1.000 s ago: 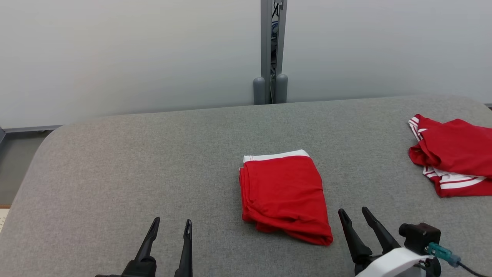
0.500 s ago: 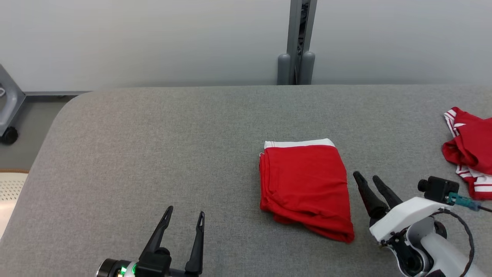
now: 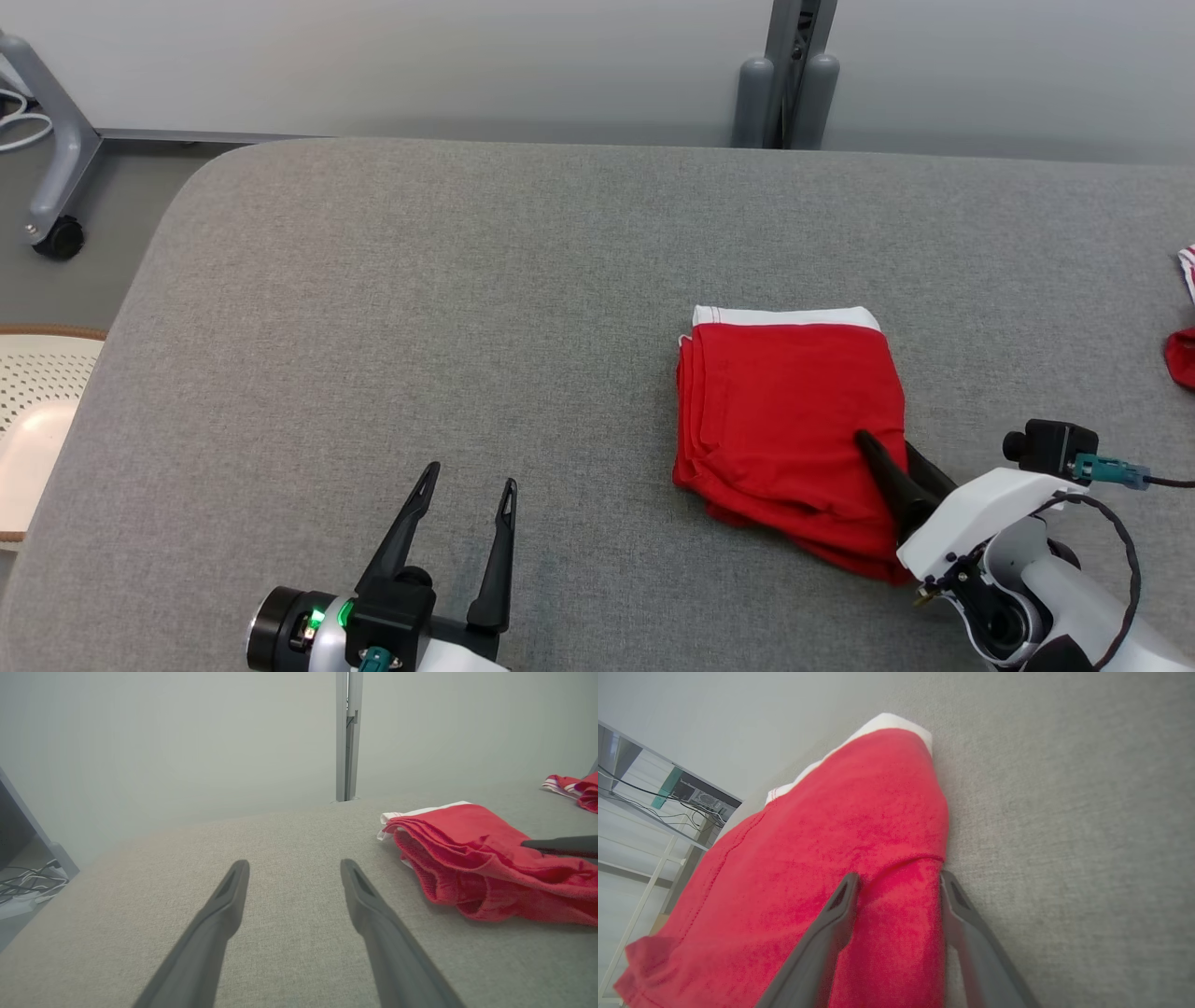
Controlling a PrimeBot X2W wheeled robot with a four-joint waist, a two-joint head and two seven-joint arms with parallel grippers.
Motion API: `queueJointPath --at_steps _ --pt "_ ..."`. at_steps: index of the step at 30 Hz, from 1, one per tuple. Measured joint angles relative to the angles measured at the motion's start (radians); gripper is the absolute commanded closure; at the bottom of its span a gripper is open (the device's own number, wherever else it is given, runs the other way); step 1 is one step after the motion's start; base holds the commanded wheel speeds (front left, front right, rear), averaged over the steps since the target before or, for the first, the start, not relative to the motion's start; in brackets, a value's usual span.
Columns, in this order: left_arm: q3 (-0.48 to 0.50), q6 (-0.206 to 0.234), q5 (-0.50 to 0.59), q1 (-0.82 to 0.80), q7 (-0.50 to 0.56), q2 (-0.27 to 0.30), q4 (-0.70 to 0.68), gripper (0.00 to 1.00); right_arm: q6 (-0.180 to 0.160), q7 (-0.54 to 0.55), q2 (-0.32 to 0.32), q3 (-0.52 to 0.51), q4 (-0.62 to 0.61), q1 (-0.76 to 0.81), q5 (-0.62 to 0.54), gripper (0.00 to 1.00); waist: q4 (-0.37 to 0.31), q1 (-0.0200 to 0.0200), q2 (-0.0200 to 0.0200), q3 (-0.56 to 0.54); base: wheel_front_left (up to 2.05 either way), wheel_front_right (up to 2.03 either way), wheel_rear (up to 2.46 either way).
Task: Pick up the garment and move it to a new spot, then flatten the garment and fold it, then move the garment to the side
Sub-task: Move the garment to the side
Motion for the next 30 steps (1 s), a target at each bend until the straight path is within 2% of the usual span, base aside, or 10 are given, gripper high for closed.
queueJointPath --at_steps 1,2,4,6,7,17,22,30 --pt "-0.002 0.0 -0.001 0.0 0.0 0.0 0.001 0.0 0.0 0.004 0.0 0.012 -0.001 0.0 0.008 0.51 0.003 0.0 0.0 0.001 0.0 0.0 0.0" --pt "-0.004 0.0 -0.002 0.0 0.0 0.0 0.004 0.0 0.0 0.009 0.0 0.023 -0.001 0.0 0.016 0.53 0.005 0.0 0.0 0.001 0.0 0.0 0.0" --pt "-0.007 0.0 -0.002 -0.001 0.0 0.0 0.006 0.0 0.0 0.007 -0.004 0.041 -0.001 -0.001 0.029 0.81 0.01 0.0 0.0 0.001 0.0 0.0 0.0" --pt "-0.009 0.0 -0.002 -0.001 0.0 0.0 0.007 0.0 0.0 -0.003 -0.01 0.054 -0.001 -0.001 0.042 0.97 0.014 0.0 0.0 0.0 0.0 0.0 0.0" --pt "-0.01 0.001 -0.002 -0.001 0.0 0.0 0.007 0.0 0.0 -0.011 -0.012 0.058 -0.001 -0.001 0.048 1.0 0.016 0.0 0.0 -0.001 0.0 0.0 0.0" --pt "-0.007 -0.001 -0.001 -0.001 0.0 0.0 0.01 0.0 0.0 -0.097 -0.049 0.125 -0.009 -0.026 0.044 1.0 0.002 0.0 0.0 -0.001 0.0 0.0 0.0" --pt "-0.001 -0.005 0.007 -0.001 0.0 0.0 0.005 0.0 0.0 -0.116 -0.077 0.146 0.005 -0.067 -0.077 1.0 -0.029 0.0 0.0 0.002 0.0 0.0 0.0" --pt "0.009 -0.015 0.014 -0.015 0.0 0.004 -0.005 0.0 0.0 -0.117 -0.064 0.003 -0.044 -0.08 -0.311 1.0 -0.119 0.0 0.0 0.019 0.0 0.0 0.0"
